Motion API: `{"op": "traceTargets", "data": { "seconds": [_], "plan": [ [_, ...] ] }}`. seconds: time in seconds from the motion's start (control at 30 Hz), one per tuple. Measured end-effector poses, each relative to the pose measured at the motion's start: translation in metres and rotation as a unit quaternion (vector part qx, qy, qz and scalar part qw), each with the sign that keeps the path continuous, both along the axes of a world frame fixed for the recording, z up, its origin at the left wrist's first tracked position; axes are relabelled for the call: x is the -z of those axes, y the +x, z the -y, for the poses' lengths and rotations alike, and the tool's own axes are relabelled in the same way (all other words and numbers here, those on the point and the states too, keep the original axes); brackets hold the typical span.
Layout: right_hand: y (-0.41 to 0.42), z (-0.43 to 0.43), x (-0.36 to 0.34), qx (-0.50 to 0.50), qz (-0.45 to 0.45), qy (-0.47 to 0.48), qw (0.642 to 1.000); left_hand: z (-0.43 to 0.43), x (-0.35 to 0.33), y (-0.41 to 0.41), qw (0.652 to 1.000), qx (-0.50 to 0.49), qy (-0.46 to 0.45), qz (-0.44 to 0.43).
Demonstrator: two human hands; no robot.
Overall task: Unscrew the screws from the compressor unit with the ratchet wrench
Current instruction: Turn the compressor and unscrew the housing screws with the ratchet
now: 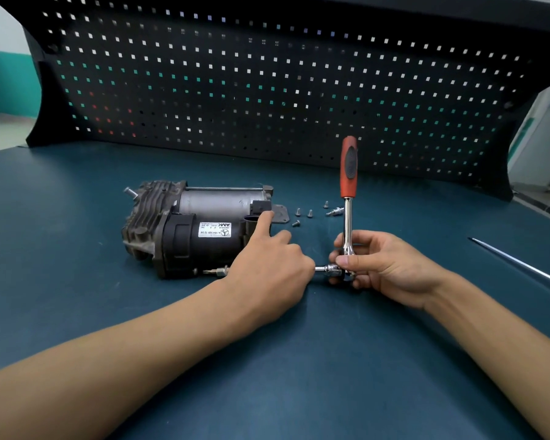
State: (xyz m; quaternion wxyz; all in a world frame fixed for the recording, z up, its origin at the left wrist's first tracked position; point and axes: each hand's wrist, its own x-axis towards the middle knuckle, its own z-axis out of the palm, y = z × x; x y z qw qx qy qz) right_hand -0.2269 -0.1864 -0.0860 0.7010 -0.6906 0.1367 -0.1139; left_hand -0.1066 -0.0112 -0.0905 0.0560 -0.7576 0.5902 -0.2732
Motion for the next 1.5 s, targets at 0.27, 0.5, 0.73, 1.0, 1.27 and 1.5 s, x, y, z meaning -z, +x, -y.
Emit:
{"op": "traceTargets", "data": {
  "seconds": [0.27, 0.5, 0.73, 1.0, 1.27, 1.5],
  "plan": [
    [-0.001, -0.004, 0.001, -0.003, 0.000, -0.022, 1.000, -0.003, 0.000, 0.000, 1.000, 0.016, -0.006, 0.007],
    [0.001, -0.007, 0.001, -0.007, -0.006, -0.028, 1.000, -0.003, -0.002, 0.002, 1.000, 0.008, 0.010, 0.013],
    [0.001, -0.007, 0.001, -0.005, -0.019, -0.021, 1.000, -0.004, -0.005, 0.000, 1.000, 0.000, 0.023, 0.015],
    [0.000, -0.008, 0.000, -0.006, -0.024, -0.021, 0.999, -0.008, -0.007, -0.004, 1.000, 0.017, 0.021, 0.005],
    [-0.001, -0.007, 0.002, 0.003, -0.024, -0.020, 0.999, -0.007, -0.009, -0.006, 0.999, 0.015, 0.035, 0.010],
    [-0.002, -0.009, 0.001, 0.011, -0.042, -0.036, 0.998, -0.009, -0.011, -0.006, 0.999, 0.025, 0.042, 0.009]
  ]
}}
